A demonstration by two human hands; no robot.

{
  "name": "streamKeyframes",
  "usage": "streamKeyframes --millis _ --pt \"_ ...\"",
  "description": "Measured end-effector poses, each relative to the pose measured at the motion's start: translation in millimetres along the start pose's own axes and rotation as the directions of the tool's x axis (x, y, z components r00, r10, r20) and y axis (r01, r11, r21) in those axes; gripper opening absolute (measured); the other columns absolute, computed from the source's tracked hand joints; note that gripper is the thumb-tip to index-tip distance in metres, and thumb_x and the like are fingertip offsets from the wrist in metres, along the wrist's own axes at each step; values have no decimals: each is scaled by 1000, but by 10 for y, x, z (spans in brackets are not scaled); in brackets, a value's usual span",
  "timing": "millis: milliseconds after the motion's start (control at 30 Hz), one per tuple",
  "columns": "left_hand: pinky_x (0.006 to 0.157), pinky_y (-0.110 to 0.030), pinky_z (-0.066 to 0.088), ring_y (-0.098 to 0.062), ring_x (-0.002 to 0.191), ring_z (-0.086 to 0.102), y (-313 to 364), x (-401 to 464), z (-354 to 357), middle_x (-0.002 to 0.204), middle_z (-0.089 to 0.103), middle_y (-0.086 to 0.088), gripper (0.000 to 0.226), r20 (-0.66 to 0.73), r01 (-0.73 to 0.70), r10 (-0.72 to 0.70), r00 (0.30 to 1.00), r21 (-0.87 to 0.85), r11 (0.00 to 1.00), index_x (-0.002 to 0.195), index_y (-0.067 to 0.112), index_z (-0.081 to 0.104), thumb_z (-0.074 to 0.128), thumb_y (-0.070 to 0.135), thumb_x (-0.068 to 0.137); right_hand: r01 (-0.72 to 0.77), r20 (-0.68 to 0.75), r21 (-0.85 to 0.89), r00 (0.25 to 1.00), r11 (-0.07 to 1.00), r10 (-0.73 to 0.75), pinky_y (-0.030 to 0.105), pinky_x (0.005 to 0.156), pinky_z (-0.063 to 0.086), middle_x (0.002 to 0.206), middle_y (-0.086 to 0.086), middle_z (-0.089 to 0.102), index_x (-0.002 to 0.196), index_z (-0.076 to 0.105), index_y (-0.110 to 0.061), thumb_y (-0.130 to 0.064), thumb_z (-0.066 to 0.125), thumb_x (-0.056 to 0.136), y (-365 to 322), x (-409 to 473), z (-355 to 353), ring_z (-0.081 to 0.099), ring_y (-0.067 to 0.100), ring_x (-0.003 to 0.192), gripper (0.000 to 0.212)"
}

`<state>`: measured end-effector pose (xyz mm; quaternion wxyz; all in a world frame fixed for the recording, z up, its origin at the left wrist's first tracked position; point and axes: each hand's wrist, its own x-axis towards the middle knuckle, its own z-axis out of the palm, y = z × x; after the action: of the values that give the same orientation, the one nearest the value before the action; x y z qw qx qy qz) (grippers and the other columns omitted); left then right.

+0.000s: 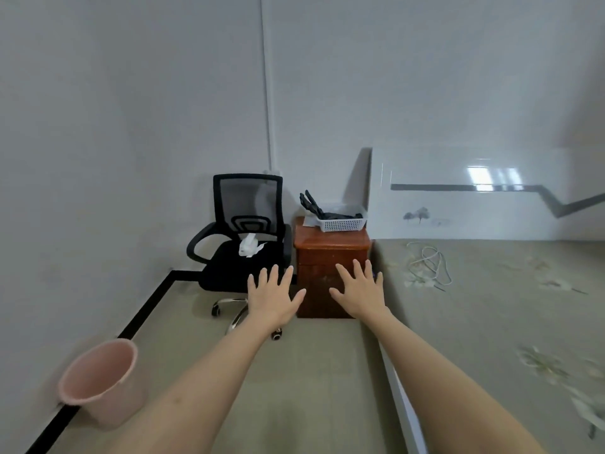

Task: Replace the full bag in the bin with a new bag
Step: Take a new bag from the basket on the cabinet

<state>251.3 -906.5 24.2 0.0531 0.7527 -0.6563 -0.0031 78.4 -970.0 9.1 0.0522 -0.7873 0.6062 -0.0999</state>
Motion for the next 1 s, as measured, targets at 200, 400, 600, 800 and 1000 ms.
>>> streamKeyframes --millis 200,400,600,800,1000 --pt "117 -49 6 -29 144 8 -66 1336 145 157 12 -8 63 58 -53 53 997 -7 999 146 27 6 20 56 91 -57 52 1 997 998 57 53 115 2 158 11 8 145 15 -31 -49 37 91 195 1009 203 -4 35 144 61" --pt "117 -50 6 -30 144 7 104 2733 507 157 12 -8 64 80 -117 117 990 0 993 146 28 6 20 57 91 -80 96 -24 992 997 82 53 116 3 158 12 6 146 12 -29 -48 37 92 585 2312 501 -4 35 144 63" --pt "117 -49 8 -30 144 8 177 4216 940 157 12 -8 64 136 -41 45 990 -32 999 146 28 5 20 57 91 37 161 -80 987 996 -24 52 116 3 158 12 5 146 13 -28 -45 38 92 996 3871 762 -4 34 145 62" --pt "117 -49 10 -30 143 11 130 5474 1093 156 16 -9 63 143 24 -12 990 -86 996 146 26 9 23 54 92 145 228 -80 966 986 -123 52 116 7 158 14 7 146 15 -26 -40 39 93 1121 5324 944 -2 35 144 60" --pt "115 -51 15 -31 141 16 -95 6746 1446 154 19 -12 62 209 68 -44 977 -111 992 145 23 15 27 53 92 245 305 -52 927 968 -218 51 116 12 157 15 12 145 18 -22 -35 40 94 1023 6679 1356 3 34 144 58"
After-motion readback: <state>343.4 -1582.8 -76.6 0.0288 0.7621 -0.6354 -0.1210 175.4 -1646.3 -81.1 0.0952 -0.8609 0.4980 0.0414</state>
